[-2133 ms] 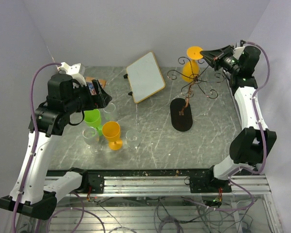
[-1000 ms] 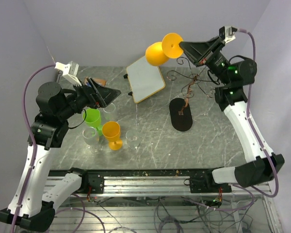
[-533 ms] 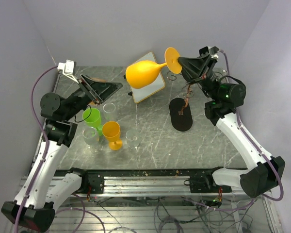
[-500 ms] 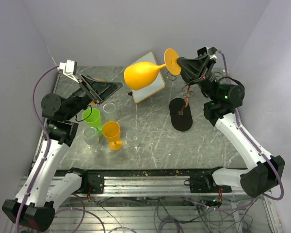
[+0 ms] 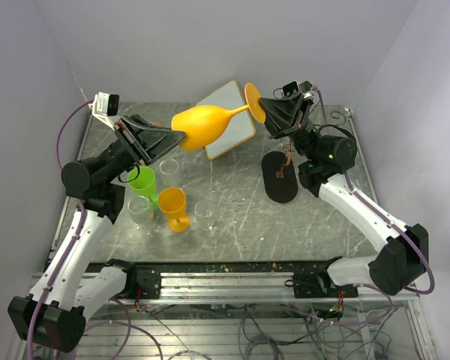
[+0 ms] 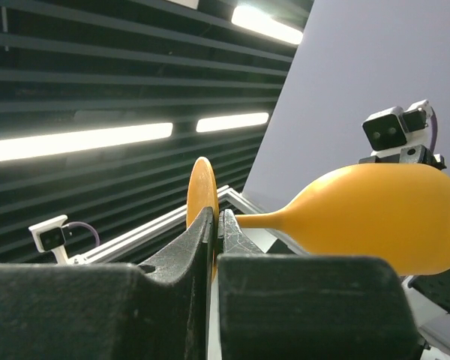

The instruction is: Take the wine glass off the wine glass rack

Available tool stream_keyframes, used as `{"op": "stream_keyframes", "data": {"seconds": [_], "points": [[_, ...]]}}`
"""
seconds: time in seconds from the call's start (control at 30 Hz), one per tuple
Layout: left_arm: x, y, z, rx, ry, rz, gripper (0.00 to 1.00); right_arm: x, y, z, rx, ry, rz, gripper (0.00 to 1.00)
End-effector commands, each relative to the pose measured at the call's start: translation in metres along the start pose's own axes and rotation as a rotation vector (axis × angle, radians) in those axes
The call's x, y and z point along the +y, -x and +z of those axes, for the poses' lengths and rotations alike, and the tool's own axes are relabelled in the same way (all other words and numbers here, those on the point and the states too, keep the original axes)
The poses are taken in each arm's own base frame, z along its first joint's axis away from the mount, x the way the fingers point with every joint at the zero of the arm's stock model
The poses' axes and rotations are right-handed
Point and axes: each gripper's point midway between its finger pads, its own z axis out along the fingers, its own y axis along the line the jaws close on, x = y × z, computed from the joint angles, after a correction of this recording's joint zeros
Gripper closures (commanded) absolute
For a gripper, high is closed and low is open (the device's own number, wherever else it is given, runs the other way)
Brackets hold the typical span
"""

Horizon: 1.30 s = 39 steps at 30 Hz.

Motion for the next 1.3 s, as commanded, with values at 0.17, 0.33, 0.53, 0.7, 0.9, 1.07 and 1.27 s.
{"op": "stream_keyframes", "data": {"seconds": [0.17,0.33,0.53,0.7,0.9,1.07,1.27], "points": [[-0.016,-0.01,-0.001,0.05,-0.059,0.02,0.87,-0.001,0.001,-0.004,-0.055,-0.032,-0.114,0.84],[-0.003,-0.011,-0.003,0.045,0.018,0.04,0.93,-0.019,0.018,-0.015,-0.176,-0.152,-0.274,0.6],[0.016,-0.014,-0.008,0.057,0.159,0.077,0.93,-0.027,0.049,-0.042,-0.363,-0.333,-0.554,0.47],[0.052,-0.015,-0.021,0.072,0.381,0.099,0.93,-0.011,0.079,-0.079,-0.568,-0.536,-0.81,0.42],[0.089,-0.016,-0.043,0.099,0.614,0.127,0.93,0.022,0.095,-0.126,-0.755,-0.714,-1.041,0.4],[0.124,-0.023,-0.062,0.179,0.802,0.123,0.93,0.047,0.093,-0.147,-0.803,-0.778,-1.187,0.36],[0.153,-0.042,-0.063,0.261,0.968,0.15,0.93,0.073,0.086,-0.162,-0.832,-0.802,-1.306,0.34]]}}
